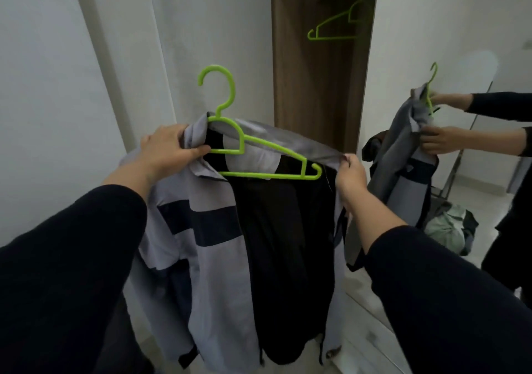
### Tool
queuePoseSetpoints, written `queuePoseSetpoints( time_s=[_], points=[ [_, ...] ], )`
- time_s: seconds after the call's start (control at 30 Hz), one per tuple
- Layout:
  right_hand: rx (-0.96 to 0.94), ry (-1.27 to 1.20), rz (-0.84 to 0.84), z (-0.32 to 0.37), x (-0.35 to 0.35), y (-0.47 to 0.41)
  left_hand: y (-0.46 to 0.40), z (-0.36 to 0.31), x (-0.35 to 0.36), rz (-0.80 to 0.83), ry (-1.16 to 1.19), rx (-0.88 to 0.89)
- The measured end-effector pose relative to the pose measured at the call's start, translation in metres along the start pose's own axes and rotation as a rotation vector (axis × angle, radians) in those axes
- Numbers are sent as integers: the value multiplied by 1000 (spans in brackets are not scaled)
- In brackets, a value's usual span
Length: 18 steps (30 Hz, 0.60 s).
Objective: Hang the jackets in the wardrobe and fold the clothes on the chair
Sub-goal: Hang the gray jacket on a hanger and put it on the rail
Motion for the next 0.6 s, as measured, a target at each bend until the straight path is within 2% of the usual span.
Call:
queuePoseSetpoints(
  time_s=[0.1,0.2,0.37,0.43,0.53,0.6],
  points=[
    [-77,-40,-19,27,-13,-6,8,1,14,28,-122,12],
    [-173,-53,-10,58,-19,-2,17,-4,32,-16,-192,-17],
    [-315,-83,155,91,-8,24,18,-24,52,-193,-67,-198],
    [-448,75,160,90,0,38,14,-31,51,-234,37,-233],
    [-663,603,-37,82,4,49,4,-48,44,-272,187,-207],
    [-661,645,-5,82,0,49,0,-64,39,-296,228,-185]
  ],
)
Point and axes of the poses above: each hand's wrist, its own y-axis away from the middle knuckle, its own x-axis out of the palm, z = x × y, the point moved 1 cm from there along -y, towards the middle knuckle, and after that the axes turned 10 degrees about y, right-handed, at the moved point
